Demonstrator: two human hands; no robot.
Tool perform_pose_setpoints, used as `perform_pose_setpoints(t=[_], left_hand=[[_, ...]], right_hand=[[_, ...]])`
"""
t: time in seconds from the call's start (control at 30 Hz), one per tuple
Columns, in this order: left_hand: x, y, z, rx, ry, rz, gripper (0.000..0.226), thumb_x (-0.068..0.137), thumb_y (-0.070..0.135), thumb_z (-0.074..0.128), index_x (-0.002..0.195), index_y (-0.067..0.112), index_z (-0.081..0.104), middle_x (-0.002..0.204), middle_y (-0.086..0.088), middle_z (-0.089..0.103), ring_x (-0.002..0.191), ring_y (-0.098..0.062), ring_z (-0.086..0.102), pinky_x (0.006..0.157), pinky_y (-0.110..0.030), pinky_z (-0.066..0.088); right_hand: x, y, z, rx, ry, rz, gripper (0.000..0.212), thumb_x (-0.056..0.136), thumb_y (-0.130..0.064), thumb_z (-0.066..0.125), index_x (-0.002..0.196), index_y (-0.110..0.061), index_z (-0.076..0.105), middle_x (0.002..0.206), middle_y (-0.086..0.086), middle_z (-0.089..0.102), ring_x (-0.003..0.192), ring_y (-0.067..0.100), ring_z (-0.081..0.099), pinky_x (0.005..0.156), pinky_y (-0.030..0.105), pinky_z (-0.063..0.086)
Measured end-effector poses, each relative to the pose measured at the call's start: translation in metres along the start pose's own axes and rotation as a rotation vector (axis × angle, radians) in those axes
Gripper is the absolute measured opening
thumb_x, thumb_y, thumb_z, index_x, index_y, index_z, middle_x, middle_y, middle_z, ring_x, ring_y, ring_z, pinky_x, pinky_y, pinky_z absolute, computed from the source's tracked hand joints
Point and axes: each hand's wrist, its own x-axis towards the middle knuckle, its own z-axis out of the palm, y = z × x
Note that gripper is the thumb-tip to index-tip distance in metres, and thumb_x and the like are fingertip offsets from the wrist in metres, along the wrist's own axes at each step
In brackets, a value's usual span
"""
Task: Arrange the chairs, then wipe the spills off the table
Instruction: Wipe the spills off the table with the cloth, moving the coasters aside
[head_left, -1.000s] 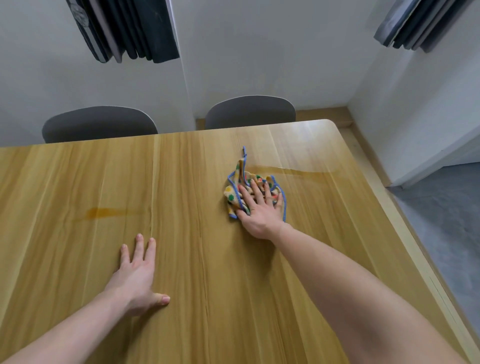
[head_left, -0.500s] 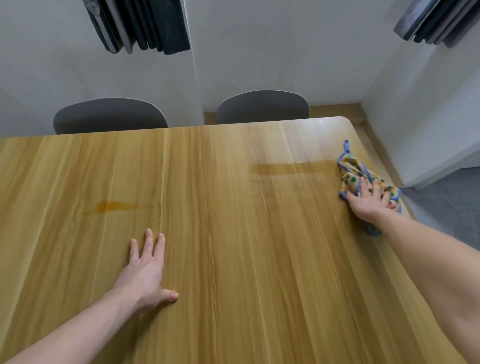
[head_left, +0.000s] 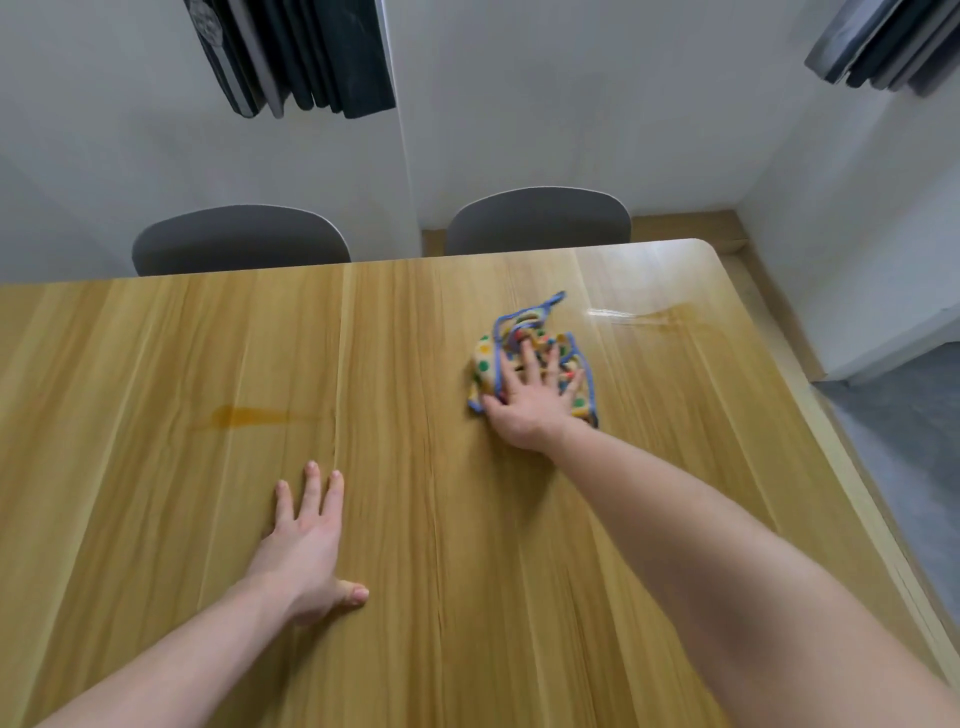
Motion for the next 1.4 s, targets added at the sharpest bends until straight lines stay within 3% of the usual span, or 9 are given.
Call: perform_pose_setpoints(t=[0.13, 0.27, 0.43, 0.63, 0.87, 1.07, 1.27, 1.4], left_hand=[[0.000, 0.000, 0.000, -0.007, 0.001, -0.001, 0.146, 0.070, 0.068, 0.077, 0.153, 0.016, -0.031, 0.157, -0.009, -0.040, 0.150, -0.041, -0.021, 0.122, -0.048, 0.022], [0.001, -0.001, 0.001, -0.012, 0.007, 0.003, 0.146, 0.069, 0.067, 0.077, 0.153, 0.017, -0.030, 0.157, -0.009, -0.040, 0.150, -0.041, -0.021, 0.122, -0.049, 0.021], [0.001, -0.003, 0.002, -0.024, 0.019, 0.002, 0.146, 0.068, 0.067, 0.078, 0.154, 0.017, -0.029, 0.157, -0.007, -0.040, 0.150, -0.040, -0.021, 0.123, -0.049, 0.021], [0.003, -0.003, 0.004, -0.025, 0.032, -0.004, 0.145, 0.069, 0.066, 0.079, 0.155, 0.017, -0.027, 0.159, -0.008, -0.039, 0.150, -0.041, -0.021, 0.124, -0.050, 0.020], [0.004, -0.002, 0.006, -0.022, 0.043, -0.004, 0.144, 0.070, 0.063, 0.080, 0.156, 0.015, -0.026, 0.159, -0.009, -0.038, 0.150, -0.042, -0.021, 0.124, -0.050, 0.021], [0.005, -0.003, 0.007, -0.008, 0.056, -0.006, 0.145, 0.070, 0.064, 0.080, 0.156, 0.014, -0.025, 0.160, -0.011, -0.037, 0.151, -0.044, -0.019, 0.124, -0.050, 0.021], [0.003, -0.002, 0.007, -0.002, 0.076, -0.010, 0.145, 0.069, 0.064, 0.080, 0.156, 0.013, -0.024, 0.161, -0.012, -0.034, 0.151, -0.044, -0.017, 0.124, -0.050, 0.021], [0.004, -0.002, 0.007, -0.002, 0.089, -0.012, 0.146, 0.068, 0.064, 0.081, 0.156, 0.013, -0.022, 0.162, -0.012, -0.032, 0.152, -0.045, -0.015, 0.124, -0.051, 0.020]], right_hand=[[-0.020, -0.006, 0.016, -0.002, 0.004, -0.153, 0.075, 0.096, -0.068, 0.026, 0.160, -0.047, -0.008, 0.167, -0.012, -0.027, 0.149, 0.025, -0.037, 0.116, 0.064, -0.024], [-0.030, 0.028, 0.016, 0.019, 0.056, -0.144, 0.074, 0.096, -0.067, 0.032, 0.160, -0.050, -0.003, 0.168, -0.018, -0.019, 0.152, 0.017, -0.032, 0.119, 0.058, -0.022], [-0.035, 0.086, 0.004, 0.036, 0.090, 0.009, 0.073, 0.097, -0.065, 0.034, 0.159, -0.052, -0.003, 0.168, -0.017, -0.019, 0.154, 0.018, -0.028, 0.121, 0.057, -0.018], [-0.047, 0.173, -0.011, 0.088, 0.109, 0.341, 0.073, 0.098, -0.070, 0.030, 0.159, -0.050, -0.005, 0.168, -0.015, -0.023, 0.155, 0.020, -0.025, 0.122, 0.059, -0.012], [-0.048, 0.163, -0.008, 0.103, 0.112, 0.503, 0.077, 0.098, -0.072, 0.022, 0.161, -0.042, -0.011, 0.167, -0.009, -0.028, 0.154, 0.030, -0.024, 0.120, 0.066, -0.011], [-0.048, 0.115, 0.009, 0.014, 0.072, 0.370, 0.082, 0.096, -0.073, 0.022, 0.162, -0.037, -0.009, 0.167, -0.004, -0.030, 0.152, 0.035, -0.028, 0.119, 0.067, -0.012], [-0.052, 0.032, 0.031, -0.056, 0.038, 0.064, 0.081, 0.096, -0.072, 0.019, 0.161, -0.035, -0.013, 0.164, -0.003, -0.036, 0.147, 0.036, -0.038, 0.114, 0.068, -0.022], [-0.060, -0.026, 0.048, -0.049, 0.004, -0.092, 0.079, 0.097, -0.067, 0.022, 0.161, -0.037, -0.014, 0.165, -0.002, -0.034, 0.146, 0.035, -0.041, 0.114, 0.068, -0.021]])
